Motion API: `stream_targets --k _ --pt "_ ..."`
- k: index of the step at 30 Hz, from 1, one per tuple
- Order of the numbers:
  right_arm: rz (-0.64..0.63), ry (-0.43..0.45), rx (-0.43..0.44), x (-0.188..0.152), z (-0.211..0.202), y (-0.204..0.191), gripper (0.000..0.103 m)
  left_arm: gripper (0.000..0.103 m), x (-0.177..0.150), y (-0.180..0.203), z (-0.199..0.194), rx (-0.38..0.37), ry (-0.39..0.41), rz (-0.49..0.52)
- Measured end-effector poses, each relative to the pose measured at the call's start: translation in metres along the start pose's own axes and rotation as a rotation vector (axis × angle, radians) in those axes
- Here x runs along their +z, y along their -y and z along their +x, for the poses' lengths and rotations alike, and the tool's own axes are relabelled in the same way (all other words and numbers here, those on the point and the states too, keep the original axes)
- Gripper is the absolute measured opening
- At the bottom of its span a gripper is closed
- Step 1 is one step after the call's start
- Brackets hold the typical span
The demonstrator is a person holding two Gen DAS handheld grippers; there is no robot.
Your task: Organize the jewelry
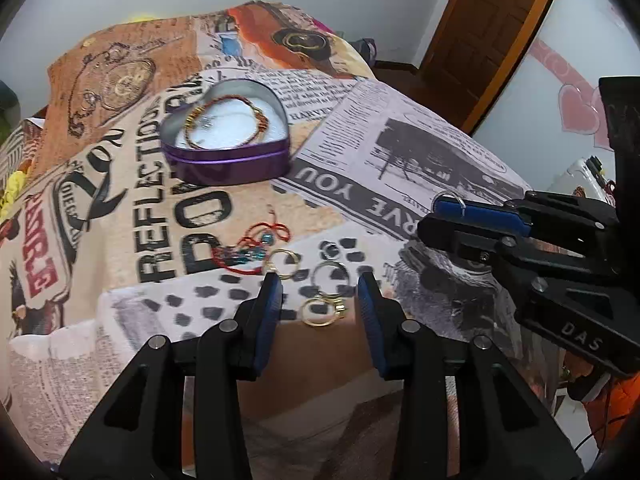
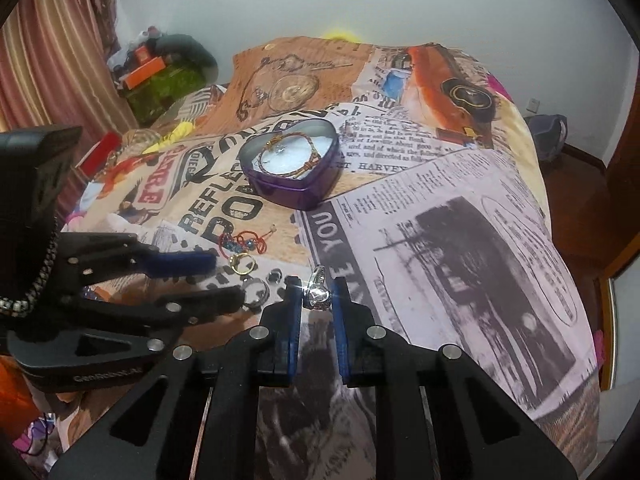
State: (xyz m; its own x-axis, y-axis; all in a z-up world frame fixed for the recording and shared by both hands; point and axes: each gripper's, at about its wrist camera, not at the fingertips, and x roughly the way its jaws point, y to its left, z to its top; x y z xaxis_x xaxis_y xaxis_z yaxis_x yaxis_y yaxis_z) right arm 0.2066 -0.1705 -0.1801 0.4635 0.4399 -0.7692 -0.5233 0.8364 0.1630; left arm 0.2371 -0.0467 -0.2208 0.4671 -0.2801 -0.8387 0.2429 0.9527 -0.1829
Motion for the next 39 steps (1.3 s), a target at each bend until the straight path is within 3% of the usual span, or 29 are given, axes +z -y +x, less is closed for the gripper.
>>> stream_targets --k 6,20,39 --pt "0.014 0.004 0.006 -0.004 -0.004 0.005 0.014 0.020 0.004 0.004 0.009 -0.006 -0.013 0.004" --pt "0.024 0.040 0.010 0.002 -0.015 0.005 0.014 0.020 0.009 0.001 -0.020 0.031 0.085 -0.002" --pt "-0.014 0.132 0.023 0.044 -0.024 -0.021 0.014 0.020 0.032 -0.039 -0.067 0.087 0.234 -0.044"
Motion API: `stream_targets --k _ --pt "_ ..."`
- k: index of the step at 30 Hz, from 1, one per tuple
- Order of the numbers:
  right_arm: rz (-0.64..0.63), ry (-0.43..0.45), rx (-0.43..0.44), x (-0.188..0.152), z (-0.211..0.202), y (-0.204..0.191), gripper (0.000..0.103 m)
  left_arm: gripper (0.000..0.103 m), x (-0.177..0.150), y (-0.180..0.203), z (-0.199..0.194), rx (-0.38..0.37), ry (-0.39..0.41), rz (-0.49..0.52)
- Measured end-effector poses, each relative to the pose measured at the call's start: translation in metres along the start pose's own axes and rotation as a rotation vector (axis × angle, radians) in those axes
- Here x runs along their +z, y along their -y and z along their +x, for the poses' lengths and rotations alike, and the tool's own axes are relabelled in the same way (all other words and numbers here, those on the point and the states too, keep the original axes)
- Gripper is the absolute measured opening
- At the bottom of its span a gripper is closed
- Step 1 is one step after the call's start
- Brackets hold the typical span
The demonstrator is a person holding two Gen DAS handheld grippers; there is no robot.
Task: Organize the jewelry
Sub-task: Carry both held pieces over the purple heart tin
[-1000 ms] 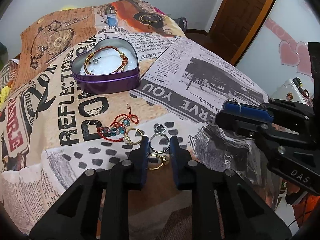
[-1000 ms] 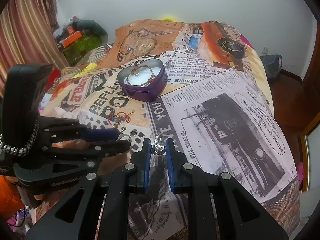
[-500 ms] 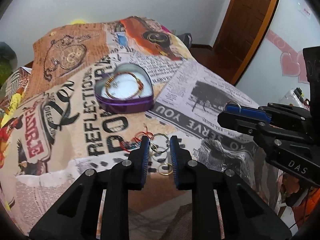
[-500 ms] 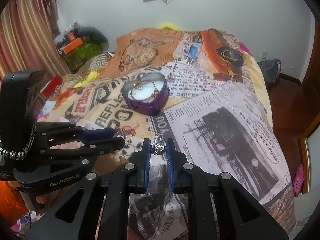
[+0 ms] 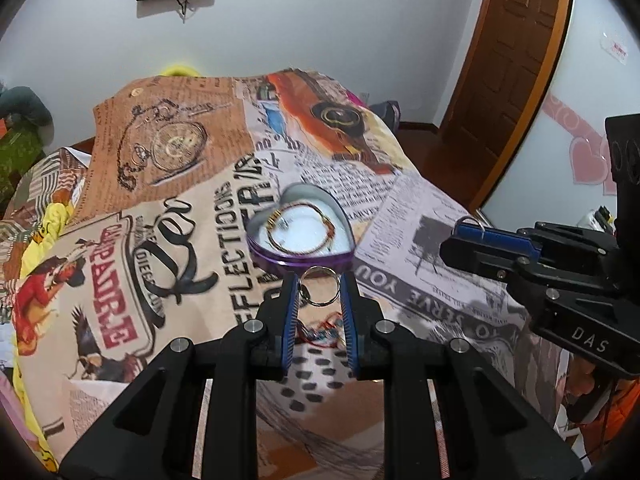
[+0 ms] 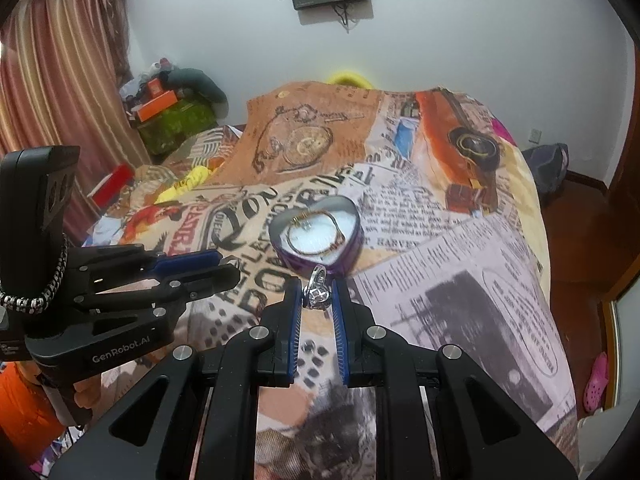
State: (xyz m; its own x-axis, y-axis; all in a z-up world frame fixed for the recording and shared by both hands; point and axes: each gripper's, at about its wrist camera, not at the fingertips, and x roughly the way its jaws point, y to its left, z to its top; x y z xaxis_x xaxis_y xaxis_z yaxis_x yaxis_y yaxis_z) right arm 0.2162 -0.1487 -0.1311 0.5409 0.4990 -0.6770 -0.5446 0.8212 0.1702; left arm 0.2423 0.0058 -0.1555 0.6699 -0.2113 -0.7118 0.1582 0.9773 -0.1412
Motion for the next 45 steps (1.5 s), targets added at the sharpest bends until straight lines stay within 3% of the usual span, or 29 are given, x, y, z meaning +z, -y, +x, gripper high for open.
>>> stream_targets --k 27,37,45 --pt "-0.021 -0.030 0.000 0.036 0.066 0.004 0.014 0.020 0.040 -0.043 0.040 -0.011 0.029 -0.025" --pt "-0.030 -0.053 0.001 0.047 0.082 0.010 0.014 0.020 0.042 -0.046 0.065 -0.040 -0.027 -0.023" --pt "-0.022 -0.122 0.030 0.042 0.103 0.014 0.014 0.020 0.035 -0.044 0.083 -0.051 -0.080 -0.016"
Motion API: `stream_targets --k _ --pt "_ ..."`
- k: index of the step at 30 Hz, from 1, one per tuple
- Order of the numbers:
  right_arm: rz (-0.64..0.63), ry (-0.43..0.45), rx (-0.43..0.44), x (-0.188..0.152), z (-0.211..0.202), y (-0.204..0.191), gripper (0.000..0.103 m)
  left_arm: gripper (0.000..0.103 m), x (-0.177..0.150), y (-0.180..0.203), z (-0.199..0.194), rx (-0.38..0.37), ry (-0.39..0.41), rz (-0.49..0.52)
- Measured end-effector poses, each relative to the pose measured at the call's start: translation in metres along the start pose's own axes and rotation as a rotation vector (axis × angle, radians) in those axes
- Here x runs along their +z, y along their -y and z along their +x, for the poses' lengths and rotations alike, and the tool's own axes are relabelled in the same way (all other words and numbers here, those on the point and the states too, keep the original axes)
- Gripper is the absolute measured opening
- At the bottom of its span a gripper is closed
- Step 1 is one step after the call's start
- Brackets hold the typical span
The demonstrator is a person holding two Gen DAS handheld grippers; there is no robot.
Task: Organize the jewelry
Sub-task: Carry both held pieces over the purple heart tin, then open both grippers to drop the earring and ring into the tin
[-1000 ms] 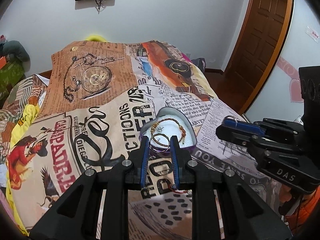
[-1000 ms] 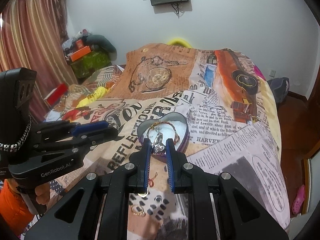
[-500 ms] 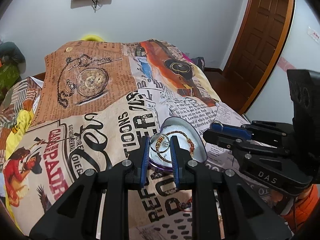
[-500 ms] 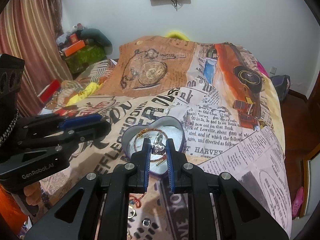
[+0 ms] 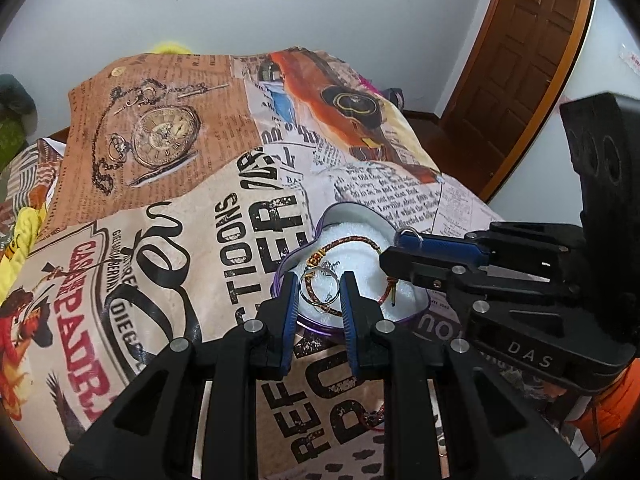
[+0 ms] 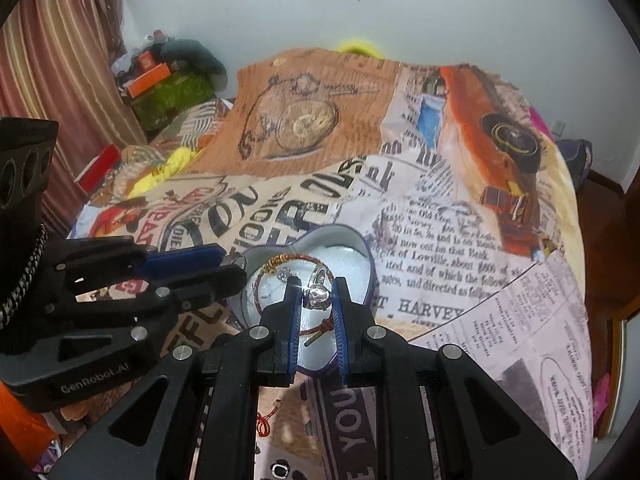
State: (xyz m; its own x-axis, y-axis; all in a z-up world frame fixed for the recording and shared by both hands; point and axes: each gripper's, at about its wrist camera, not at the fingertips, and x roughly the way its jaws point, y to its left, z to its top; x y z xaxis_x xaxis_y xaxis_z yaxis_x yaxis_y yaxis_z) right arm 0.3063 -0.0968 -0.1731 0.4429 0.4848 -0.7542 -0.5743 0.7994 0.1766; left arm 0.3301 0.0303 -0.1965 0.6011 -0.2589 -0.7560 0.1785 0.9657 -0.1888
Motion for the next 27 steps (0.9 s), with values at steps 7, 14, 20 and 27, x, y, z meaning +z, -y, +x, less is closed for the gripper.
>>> stream_targets --k 7,14,20,27 --pt "0.010 -0.026 0.013 0.003 0.005 0.002 0.014 0.020 0.003 -0.001 0.005 -0.002 -0.016 -0.001" --pt "0.000 -0.031 0.001 0.004 0.006 0.001 0.014 0.020 0.005 -0.003 0.001 0.014 -0.006 -0.008" --pt "0.001 -0.020 -0.019 0.005 0.000 0.002 0.019 0.020 0.004 0.004 -0.008 0.059 0.002 0.028" --pt "-0.009 0.008 -0.047 0.005 -0.017 -0.003 0.022 0.020 0.003 0.004 -0.029 0.072 0.020 0.011"
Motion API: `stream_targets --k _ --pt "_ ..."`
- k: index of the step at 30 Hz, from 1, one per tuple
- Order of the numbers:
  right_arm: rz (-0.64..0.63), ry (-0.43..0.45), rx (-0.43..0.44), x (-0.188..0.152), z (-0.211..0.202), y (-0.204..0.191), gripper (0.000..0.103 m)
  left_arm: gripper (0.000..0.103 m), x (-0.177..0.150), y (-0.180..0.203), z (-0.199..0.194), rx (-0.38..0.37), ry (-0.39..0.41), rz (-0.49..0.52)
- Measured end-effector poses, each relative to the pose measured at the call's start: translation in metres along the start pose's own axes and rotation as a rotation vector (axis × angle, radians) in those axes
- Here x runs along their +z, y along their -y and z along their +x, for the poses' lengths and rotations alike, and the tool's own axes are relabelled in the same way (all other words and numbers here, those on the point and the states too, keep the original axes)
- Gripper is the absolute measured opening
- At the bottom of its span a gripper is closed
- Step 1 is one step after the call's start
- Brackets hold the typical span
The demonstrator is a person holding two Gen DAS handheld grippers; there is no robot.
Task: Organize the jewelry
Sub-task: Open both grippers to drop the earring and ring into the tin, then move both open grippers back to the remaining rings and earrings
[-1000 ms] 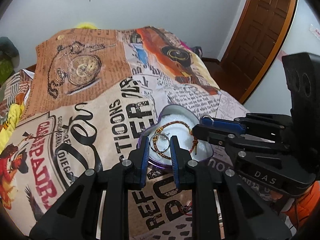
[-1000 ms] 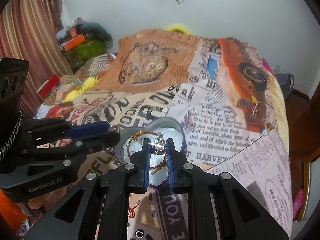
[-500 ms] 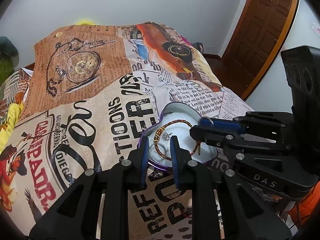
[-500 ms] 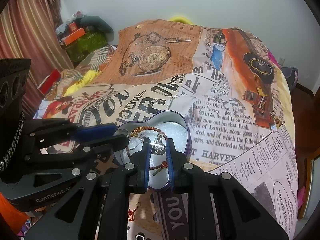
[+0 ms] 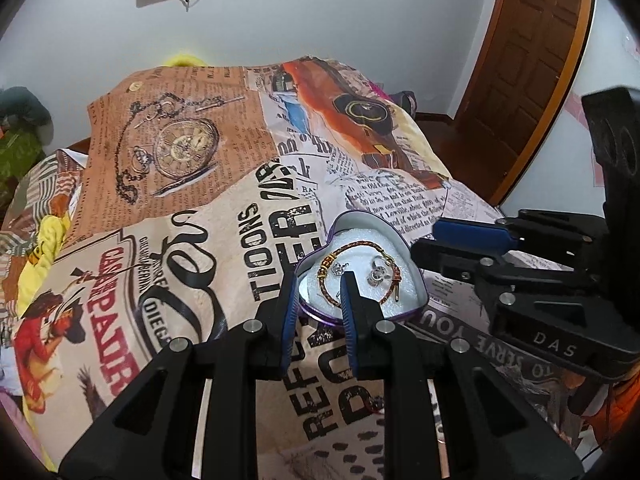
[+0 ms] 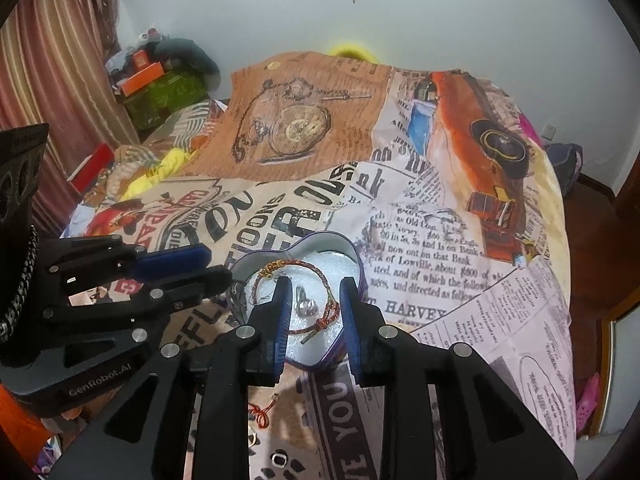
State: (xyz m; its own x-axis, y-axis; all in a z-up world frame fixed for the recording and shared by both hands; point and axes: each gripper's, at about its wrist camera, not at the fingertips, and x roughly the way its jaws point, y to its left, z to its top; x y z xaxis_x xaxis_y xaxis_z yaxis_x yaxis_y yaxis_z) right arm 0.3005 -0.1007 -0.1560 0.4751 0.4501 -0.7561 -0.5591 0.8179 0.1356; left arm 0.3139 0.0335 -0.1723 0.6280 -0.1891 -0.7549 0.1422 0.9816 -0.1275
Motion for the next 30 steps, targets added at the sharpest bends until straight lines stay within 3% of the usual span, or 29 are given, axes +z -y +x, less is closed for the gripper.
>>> stream_targets --k 10,16,19,30 --pt "-0.042 0.014 -0.058 -0.013 -0.030 -0.015 0.026 0.020 -0.013 0.009 -0.033 0.005 0.009 -0.014" --pt "-0.047 0.035 -0.074 -0.024 -0.047 -0.024 0.038 0.022 -0.025 0.020 -0.049 0.007 0.002 -0.005" --pt "-0.042 0.039 -0.075 -0.031 -0.054 -0.025 0.038 0.028 -0.034 0.022 -0.055 0.008 -0.003 -0.012" --pt "-0.020 0.017 -0.092 -0.056 -0.064 -0.024 0.038 0.028 -0.065 0.026 -0.053 0.003 -0.055 -0.027"
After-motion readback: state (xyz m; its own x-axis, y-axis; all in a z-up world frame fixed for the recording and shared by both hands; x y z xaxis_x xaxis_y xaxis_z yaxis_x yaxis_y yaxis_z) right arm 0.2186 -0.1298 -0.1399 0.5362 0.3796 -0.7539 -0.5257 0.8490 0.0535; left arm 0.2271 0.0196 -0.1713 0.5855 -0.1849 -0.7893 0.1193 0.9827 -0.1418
